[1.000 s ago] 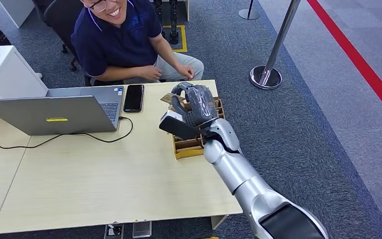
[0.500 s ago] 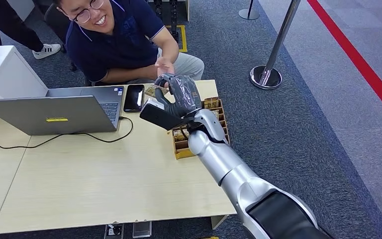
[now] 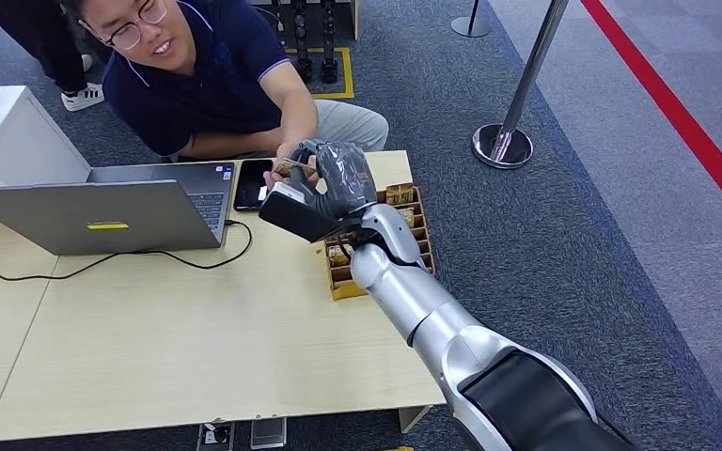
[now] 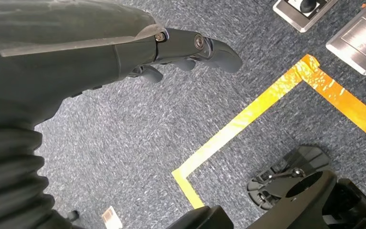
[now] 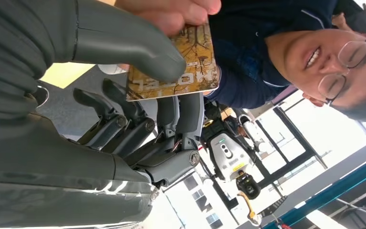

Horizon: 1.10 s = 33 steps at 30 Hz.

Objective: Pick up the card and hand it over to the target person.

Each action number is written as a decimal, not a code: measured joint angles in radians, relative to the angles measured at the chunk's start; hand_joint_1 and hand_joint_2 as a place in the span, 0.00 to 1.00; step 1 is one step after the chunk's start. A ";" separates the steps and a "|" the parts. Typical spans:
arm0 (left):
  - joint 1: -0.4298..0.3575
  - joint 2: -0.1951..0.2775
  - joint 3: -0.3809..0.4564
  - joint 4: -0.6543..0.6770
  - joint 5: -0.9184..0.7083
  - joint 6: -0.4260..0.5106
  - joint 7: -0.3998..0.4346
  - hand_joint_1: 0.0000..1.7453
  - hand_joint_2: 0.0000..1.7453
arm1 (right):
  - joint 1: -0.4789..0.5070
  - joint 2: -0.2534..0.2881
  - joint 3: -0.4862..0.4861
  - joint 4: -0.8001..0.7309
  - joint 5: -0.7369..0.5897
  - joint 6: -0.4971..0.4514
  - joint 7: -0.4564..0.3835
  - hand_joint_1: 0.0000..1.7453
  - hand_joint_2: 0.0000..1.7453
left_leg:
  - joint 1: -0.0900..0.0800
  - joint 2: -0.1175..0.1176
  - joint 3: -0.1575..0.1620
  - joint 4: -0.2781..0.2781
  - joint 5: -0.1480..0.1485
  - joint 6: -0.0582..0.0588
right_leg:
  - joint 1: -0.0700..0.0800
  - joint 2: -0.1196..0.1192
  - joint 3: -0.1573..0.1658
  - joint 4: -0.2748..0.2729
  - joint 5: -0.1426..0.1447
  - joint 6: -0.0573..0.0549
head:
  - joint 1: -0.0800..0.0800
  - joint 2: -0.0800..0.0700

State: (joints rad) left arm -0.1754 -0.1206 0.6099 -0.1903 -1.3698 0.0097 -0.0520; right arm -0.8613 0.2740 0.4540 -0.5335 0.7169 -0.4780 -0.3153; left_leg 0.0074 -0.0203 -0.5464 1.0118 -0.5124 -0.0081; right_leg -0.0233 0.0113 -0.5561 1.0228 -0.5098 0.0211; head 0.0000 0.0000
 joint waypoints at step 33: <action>0.002 0.000 0.007 0.000 -0.001 -0.009 0.017 0.00 0.00 | 0.003 -0.048 -0.058 -0.007 0.004 -0.050 0.033 0.00 0.00 | 0.000 -0.001 0.000 0.000 0.000 0.000 | 0.000 -0.001 0.000 0.000 0.000 0.000 | 0.000 0.000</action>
State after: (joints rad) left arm -0.1732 -0.1202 0.6168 -0.1901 -1.3703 0.0010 -0.0354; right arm -0.8582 0.2260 0.3959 -0.5407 0.7209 -0.5279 -0.2820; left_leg 0.0075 -0.0214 -0.5468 1.0119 -0.5120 -0.0080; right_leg -0.0232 0.0100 -0.5562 1.0225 -0.5097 0.0212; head 0.0000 0.0000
